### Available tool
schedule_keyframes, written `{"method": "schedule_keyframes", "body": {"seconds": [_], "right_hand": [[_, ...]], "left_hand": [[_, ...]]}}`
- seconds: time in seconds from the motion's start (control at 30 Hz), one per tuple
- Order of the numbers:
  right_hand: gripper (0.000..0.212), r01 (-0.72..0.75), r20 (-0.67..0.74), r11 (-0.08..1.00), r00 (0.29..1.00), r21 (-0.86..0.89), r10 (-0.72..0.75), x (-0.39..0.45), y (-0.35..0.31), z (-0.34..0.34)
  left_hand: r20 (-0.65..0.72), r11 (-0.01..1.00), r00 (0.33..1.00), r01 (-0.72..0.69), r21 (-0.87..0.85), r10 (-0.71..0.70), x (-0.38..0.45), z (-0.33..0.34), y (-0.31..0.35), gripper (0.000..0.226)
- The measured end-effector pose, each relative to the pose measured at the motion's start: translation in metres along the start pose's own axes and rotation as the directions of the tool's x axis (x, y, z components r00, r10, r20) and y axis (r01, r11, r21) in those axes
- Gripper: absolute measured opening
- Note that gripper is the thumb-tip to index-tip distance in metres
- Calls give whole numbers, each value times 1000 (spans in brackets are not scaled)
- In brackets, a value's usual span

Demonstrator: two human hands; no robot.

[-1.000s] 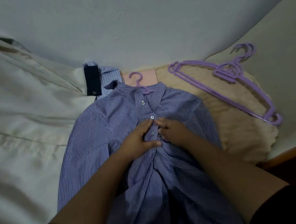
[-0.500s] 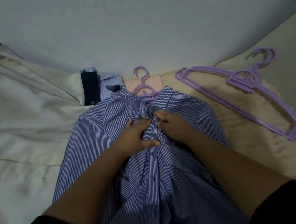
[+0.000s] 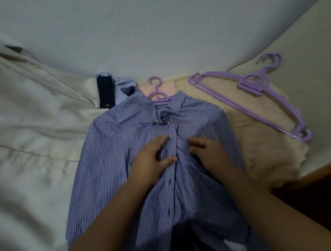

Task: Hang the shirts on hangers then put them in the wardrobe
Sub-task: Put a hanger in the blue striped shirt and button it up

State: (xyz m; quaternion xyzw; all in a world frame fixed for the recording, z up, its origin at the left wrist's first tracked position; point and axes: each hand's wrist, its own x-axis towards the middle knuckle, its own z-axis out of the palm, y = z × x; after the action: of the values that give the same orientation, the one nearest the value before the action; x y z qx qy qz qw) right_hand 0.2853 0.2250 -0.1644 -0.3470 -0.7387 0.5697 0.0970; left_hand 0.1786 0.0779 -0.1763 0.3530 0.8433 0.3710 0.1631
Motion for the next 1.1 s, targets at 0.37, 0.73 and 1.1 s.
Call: {"method": "schedule_keyframes", "body": {"seconds": [0.37, 0.73, 1.1], "right_hand": [[23, -74, -72, 993, 994, 88, 81, -45, 4, 24], [8, -175, -26, 979, 984, 103, 178, -54, -4, 25], [22, -483, 197, 723, 872, 494, 448, -58, -14, 25]], "left_hand": [[45, 951, 966, 257, -170, -253, -36, 20, 15, 38], [214, 590, 916, 384, -710, -338, -48, 3, 19, 31], [242, 572, 925, 372, -731, -293, -55, 5, 27, 31]]}}
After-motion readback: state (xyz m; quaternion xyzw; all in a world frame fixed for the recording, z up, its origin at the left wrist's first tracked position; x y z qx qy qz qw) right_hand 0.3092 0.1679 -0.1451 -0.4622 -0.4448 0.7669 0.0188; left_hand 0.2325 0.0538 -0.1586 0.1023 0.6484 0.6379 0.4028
